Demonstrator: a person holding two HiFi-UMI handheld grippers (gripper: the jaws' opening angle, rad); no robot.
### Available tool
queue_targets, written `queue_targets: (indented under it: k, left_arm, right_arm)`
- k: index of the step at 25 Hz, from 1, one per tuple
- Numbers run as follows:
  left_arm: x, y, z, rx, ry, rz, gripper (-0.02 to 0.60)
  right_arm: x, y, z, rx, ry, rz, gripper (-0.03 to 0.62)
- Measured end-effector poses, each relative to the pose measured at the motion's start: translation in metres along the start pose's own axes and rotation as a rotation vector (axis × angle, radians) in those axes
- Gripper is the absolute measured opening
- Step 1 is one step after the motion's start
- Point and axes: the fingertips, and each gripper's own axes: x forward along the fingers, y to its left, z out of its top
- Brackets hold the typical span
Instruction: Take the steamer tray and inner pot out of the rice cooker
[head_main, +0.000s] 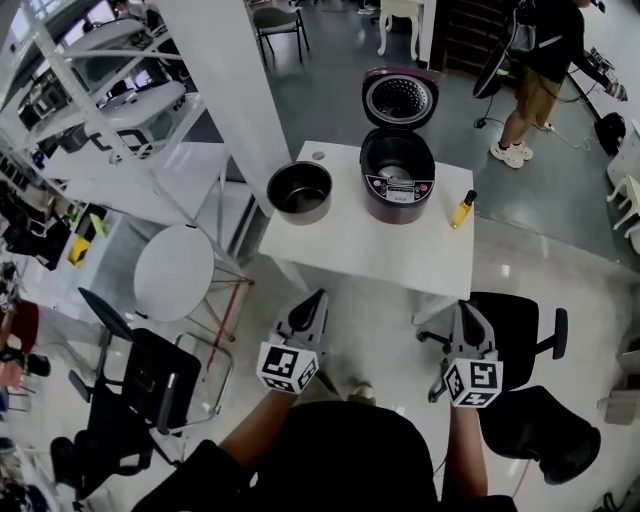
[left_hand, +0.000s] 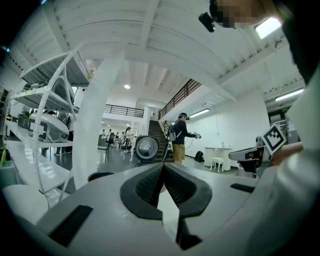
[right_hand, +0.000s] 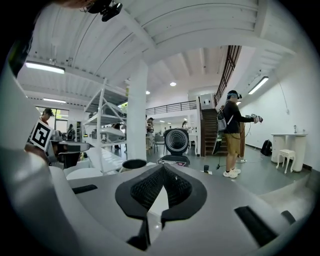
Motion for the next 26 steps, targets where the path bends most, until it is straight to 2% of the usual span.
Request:
queue_targets:
  k: [8, 16, 26]
  left_arm:
    - [-0.002, -0.006, -0.002, -0.036, -0.008, -0.008, 0.005]
    - [-0.002, -0.008, -0.009, -0.054, -0.009, 0.014, 0.005]
    - [-0.012, -0.016, -0.023, -0.080, 0.035, 0.003, 0.005]
  right_arm:
    - [-0.009, 0.004, -0.011, -0.015, 0.035, -0.042, 0.000]
    - [-0.013, 0.005, -0.014, -0.035, 0.026, -0.009, 0.000]
    - [-0.023, 0.012, -0.022, -0.022, 0.025, 0.020, 0.000]
